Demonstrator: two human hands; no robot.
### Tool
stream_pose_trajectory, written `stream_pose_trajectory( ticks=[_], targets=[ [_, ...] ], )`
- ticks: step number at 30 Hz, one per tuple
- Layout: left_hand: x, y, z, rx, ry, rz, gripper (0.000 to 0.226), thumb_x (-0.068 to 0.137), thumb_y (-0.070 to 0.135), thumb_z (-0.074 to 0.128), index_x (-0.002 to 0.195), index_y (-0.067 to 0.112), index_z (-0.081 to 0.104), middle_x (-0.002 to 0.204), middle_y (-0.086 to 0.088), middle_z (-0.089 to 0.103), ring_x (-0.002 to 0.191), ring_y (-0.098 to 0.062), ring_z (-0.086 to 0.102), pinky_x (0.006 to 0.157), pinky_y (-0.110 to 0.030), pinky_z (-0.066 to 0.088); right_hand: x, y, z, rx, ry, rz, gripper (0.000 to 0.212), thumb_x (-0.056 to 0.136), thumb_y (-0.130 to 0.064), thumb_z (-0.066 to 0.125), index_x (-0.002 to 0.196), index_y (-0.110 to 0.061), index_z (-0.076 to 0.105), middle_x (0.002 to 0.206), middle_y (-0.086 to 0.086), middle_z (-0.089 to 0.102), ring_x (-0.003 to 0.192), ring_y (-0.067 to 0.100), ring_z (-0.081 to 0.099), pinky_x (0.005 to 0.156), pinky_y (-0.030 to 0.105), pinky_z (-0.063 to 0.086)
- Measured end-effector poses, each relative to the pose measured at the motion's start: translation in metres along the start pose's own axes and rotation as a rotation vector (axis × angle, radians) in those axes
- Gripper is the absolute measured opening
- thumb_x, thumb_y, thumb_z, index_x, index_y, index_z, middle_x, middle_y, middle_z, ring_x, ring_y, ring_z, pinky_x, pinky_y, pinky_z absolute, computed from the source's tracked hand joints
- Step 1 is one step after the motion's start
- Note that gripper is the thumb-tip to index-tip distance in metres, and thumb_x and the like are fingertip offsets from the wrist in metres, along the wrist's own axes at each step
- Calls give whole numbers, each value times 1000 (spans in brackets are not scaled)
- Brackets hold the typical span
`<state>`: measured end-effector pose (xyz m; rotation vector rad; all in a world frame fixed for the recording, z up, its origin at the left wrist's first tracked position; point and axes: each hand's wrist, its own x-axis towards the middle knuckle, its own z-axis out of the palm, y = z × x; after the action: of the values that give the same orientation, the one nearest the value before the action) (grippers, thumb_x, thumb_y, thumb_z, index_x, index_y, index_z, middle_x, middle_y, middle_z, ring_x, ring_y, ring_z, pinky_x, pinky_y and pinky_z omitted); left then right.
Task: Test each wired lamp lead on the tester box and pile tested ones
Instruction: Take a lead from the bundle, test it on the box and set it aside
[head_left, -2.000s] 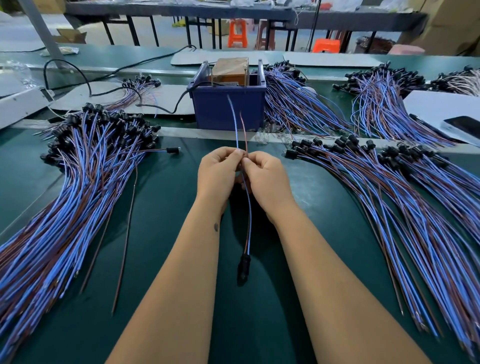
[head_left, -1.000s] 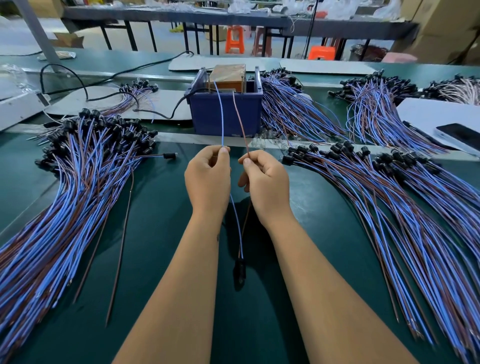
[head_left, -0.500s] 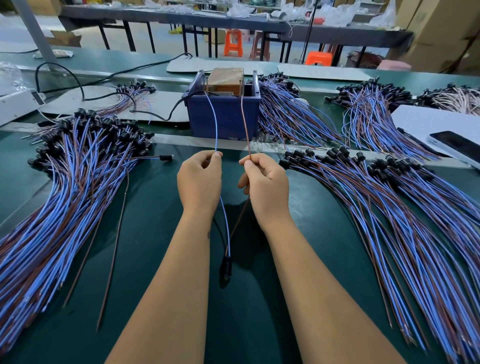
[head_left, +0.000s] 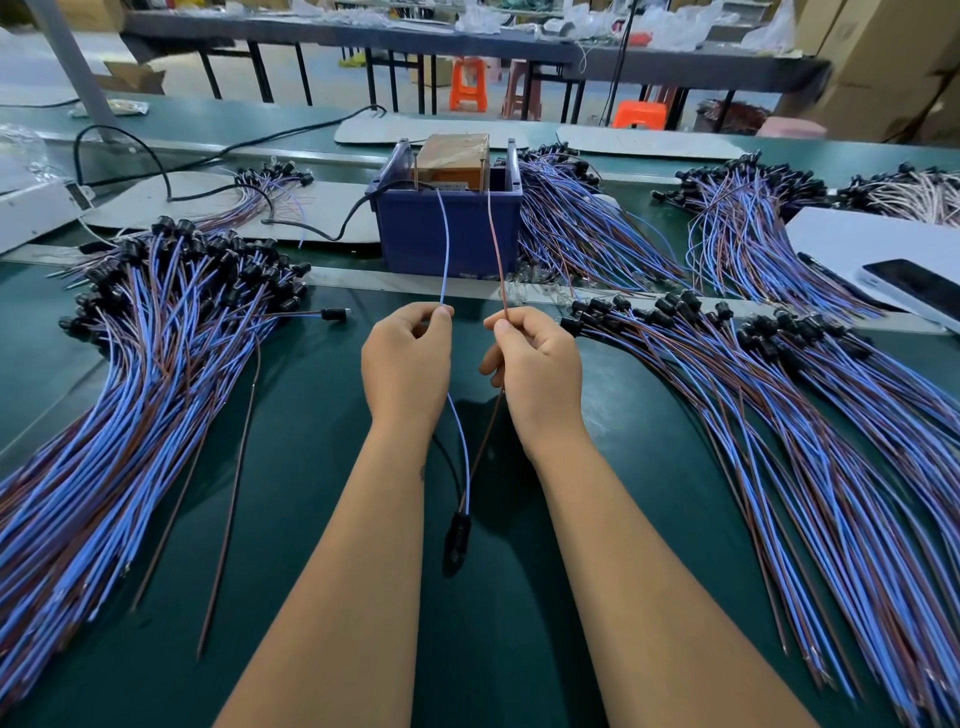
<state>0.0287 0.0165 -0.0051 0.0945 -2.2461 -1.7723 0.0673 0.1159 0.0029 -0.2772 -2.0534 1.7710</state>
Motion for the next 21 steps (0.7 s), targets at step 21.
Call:
stream_pose_trajectory(
  ticks=[21],
  targets=[
    [-1, 5, -5, 4, 92, 3, 21, 97, 24, 51, 80, 27, 63, 70, 3, 62, 63, -13, 50, 60, -27, 41, 3, 3, 2, -43, -59, 12, 19, 95, -15, 51, 86, -21, 67, 54, -5, 61, 65, 15, 58, 73, 46, 53]
  ],
)
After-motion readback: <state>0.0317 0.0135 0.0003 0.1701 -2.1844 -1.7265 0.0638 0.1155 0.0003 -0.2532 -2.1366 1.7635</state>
